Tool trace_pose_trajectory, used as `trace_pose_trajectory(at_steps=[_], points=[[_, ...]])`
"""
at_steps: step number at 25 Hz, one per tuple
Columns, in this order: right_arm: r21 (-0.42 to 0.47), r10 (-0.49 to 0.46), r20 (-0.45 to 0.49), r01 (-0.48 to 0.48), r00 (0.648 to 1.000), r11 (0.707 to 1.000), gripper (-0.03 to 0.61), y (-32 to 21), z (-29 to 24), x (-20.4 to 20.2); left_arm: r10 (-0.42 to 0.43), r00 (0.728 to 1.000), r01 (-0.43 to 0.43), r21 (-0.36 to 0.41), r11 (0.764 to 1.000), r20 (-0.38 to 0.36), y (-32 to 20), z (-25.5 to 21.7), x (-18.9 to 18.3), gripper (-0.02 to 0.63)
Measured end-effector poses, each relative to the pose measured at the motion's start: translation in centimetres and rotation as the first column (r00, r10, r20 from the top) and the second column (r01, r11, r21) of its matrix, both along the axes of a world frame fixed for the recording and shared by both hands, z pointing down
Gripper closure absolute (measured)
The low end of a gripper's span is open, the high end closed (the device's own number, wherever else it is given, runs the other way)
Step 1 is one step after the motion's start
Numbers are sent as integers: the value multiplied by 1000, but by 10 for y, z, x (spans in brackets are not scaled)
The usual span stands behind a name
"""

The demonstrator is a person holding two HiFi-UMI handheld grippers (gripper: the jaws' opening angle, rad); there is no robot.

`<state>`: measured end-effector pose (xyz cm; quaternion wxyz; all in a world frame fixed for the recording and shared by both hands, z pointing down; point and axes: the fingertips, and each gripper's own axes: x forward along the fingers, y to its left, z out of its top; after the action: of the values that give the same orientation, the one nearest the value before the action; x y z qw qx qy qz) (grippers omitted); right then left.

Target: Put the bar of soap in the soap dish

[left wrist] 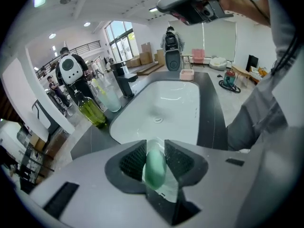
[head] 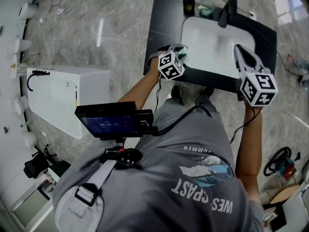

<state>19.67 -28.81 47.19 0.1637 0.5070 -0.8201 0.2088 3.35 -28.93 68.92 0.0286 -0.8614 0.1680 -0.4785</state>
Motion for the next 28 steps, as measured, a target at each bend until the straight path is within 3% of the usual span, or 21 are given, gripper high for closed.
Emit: trace_pose_trajectory(at_steps=[7,15,19,28], points=[[-14,0,6,1,1000,1000,572,2,2,1,64,996,-70,97,993,63,8,6,-2,488],[-22,0,5,0,1000,1000,572,5,3,1,165,975,-199,252,947,149,17,17,-4,486],[-26,0,7,0,1000,1000,572,6,5,3,183,972,-216,245,945,150,19,20,-9,485],[-29,-7,17,8,1000,1000,572,4,13,-1,161,979,-182,172,968,126,23,27,-15,485]])
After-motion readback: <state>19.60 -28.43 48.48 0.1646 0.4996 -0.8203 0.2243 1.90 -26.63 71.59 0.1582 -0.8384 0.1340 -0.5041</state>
